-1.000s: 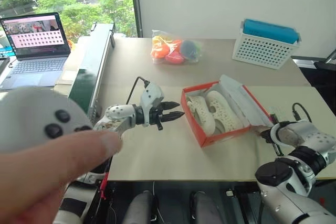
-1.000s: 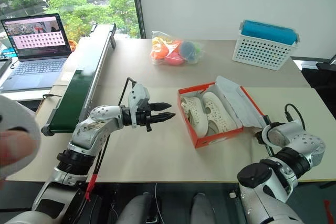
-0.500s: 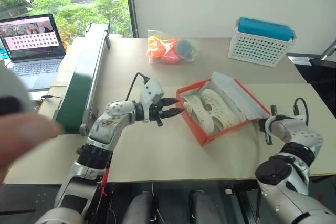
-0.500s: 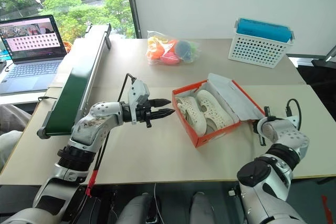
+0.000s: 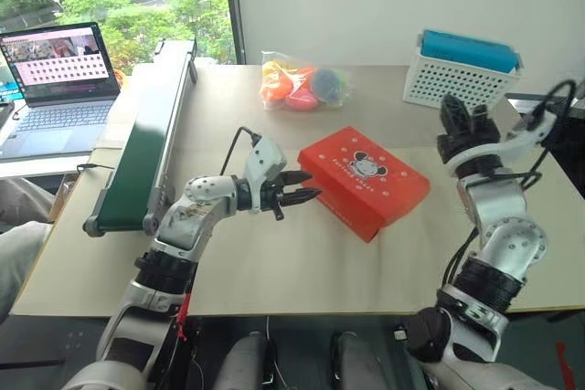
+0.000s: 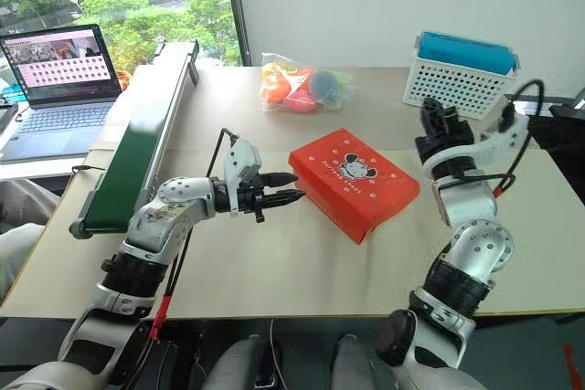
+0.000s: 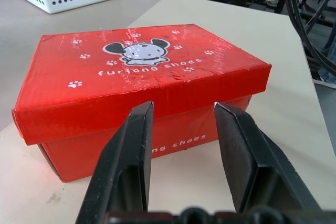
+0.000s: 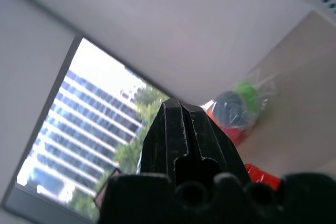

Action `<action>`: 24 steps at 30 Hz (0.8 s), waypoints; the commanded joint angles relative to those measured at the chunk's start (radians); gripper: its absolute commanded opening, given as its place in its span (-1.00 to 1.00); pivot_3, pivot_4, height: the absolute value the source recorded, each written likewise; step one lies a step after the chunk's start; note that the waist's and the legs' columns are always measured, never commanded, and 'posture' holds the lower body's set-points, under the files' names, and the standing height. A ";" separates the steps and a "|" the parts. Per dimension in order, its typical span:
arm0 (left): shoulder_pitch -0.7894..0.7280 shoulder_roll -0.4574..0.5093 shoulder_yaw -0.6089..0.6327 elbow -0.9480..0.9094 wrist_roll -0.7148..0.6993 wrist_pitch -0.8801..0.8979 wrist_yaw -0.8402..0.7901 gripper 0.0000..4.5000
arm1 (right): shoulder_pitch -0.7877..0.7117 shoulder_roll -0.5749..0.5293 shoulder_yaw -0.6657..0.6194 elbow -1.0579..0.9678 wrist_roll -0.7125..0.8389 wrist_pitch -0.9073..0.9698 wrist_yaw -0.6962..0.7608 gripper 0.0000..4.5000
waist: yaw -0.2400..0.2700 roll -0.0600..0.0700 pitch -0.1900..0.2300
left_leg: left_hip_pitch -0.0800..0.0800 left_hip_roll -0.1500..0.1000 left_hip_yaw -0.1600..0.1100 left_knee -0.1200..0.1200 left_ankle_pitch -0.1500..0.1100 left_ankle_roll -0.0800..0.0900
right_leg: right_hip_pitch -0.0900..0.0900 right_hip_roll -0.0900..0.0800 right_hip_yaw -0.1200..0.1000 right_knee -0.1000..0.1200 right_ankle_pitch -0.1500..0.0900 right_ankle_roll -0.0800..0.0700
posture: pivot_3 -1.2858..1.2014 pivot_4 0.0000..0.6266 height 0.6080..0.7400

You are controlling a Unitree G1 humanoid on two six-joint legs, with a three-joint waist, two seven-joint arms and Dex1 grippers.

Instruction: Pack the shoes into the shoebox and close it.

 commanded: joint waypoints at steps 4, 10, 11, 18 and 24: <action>-0.023 -0.010 0.003 -0.019 0.002 -0.016 -0.001 -0.13 | -0.035 -0.215 0.308 0.070 -0.201 0.131 0.079 -0.96 | -0.001 0.000 0.000 | 0.000 0.000 0.000 0.000 0.000 0.000 | 0.000 0.000 0.000 0.000 0.000 0.000 | 0.03 -0.52 0.38; -0.016 -0.018 0.013 -0.027 0.003 -0.016 0.017 -0.13 | -0.073 -0.259 0.547 0.298 -0.391 0.180 0.179 -0.96 | 0.003 0.000 0.000 | 0.000 0.000 0.000 0.000 0.000 0.000 | 0.000 0.000 0.000 -0.001 0.000 -0.001 | 0.03 -0.52 0.38; -0.013 -0.018 0.016 -0.029 0.004 -0.016 0.023 -0.13 | -0.071 -0.261 0.590 0.326 -0.427 0.180 0.197 -0.96 | 0.004 0.000 0.000 | 0.000 0.000 0.000 0.000 0.000 0.000 | 0.000 0.000 0.000 -0.001 0.000 0.000 | 0.03 -0.52 0.38; 0.019 -0.042 0.050 -0.049 0.005 -0.004 0.120 -0.13 | -0.046 -0.229 0.680 0.401 -0.557 0.183 0.249 -0.96 | 0.003 -0.009 -0.007 | 0.002 0.001 -0.001 0.001 -0.001 0.001 | 0.003 0.000 -0.001 -0.001 0.000 0.000 | 0.03 -0.52 0.38; 0.059 -0.114 0.137 -0.074 0.013 -0.002 0.325 -0.13 | -0.057 -0.211 0.511 0.286 -0.541 0.122 0.242 -0.96 | 0.004 -0.011 -0.009 | 0.013 0.001 -0.002 0.000 -0.002 0.002 | 0.014 -0.001 -0.002 -0.003 0.000 0.000 | 0.03 -0.52 0.38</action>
